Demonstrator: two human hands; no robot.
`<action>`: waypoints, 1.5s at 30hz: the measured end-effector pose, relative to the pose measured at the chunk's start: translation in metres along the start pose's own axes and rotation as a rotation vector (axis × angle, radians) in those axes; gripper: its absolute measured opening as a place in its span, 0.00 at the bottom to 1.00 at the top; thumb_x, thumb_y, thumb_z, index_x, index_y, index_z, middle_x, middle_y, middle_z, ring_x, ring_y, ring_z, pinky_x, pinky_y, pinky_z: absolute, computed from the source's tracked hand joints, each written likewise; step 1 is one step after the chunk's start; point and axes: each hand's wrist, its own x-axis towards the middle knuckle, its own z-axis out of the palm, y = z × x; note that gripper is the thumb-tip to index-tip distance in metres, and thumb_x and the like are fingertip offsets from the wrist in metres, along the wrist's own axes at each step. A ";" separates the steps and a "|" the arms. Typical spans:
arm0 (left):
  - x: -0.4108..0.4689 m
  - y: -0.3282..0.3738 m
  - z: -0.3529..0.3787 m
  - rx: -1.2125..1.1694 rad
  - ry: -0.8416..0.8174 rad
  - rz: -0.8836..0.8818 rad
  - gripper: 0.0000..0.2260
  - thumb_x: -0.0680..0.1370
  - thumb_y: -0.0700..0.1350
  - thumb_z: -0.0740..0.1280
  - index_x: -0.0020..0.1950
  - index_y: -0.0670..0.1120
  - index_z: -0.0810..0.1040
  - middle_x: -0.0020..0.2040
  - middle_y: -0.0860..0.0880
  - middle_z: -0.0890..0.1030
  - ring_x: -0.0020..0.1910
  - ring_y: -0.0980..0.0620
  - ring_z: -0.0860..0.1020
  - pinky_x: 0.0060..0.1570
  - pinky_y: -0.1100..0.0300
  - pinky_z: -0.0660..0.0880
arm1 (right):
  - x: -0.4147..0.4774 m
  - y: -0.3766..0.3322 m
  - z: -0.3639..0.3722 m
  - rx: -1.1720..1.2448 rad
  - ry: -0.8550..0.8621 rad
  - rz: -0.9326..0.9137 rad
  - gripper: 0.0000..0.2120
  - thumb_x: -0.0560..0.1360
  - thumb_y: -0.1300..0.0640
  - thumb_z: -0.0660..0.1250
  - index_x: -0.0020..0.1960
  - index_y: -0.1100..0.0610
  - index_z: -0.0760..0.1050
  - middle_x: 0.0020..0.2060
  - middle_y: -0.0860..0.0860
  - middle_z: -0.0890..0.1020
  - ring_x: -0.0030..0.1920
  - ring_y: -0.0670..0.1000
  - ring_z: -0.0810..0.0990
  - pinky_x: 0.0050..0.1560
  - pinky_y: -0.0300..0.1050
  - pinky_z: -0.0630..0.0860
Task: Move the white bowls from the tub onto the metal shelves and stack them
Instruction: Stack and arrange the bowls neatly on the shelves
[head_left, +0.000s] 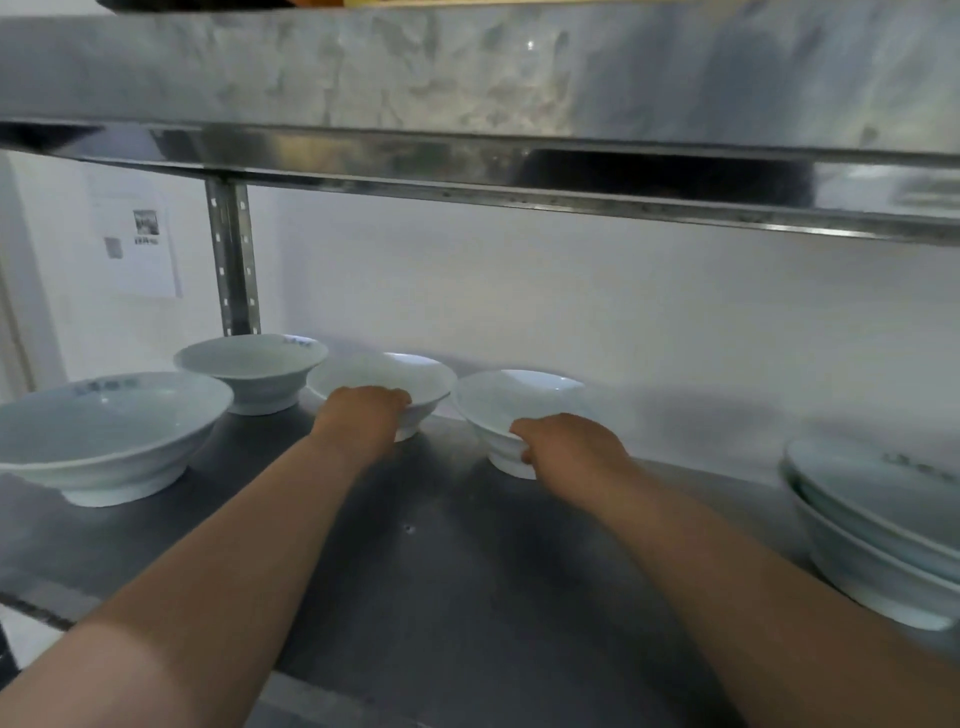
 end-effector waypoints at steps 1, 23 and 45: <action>0.002 0.001 0.000 -0.013 0.009 -0.022 0.12 0.81 0.45 0.59 0.62 0.50 0.75 0.60 0.46 0.80 0.57 0.43 0.77 0.58 0.52 0.74 | -0.002 0.002 0.002 -0.019 0.029 -0.019 0.12 0.81 0.52 0.55 0.54 0.52 0.77 0.46 0.46 0.80 0.45 0.48 0.77 0.41 0.34 0.66; -0.080 0.292 -0.079 -0.297 0.622 0.446 0.11 0.79 0.42 0.64 0.59 0.47 0.79 0.51 0.42 0.83 0.47 0.38 0.80 0.44 0.50 0.78 | -0.263 0.225 -0.164 -0.325 0.381 0.280 0.07 0.81 0.51 0.60 0.57 0.48 0.73 0.50 0.50 0.81 0.50 0.57 0.78 0.44 0.47 0.75; -0.140 0.442 -0.058 -0.123 0.240 0.488 0.09 0.77 0.42 0.62 0.56 0.51 0.77 0.51 0.49 0.80 0.51 0.46 0.76 0.47 0.56 0.71 | -0.403 0.373 -0.146 -0.121 0.149 0.373 0.15 0.80 0.54 0.59 0.66 0.46 0.72 0.56 0.49 0.80 0.53 0.52 0.76 0.47 0.45 0.72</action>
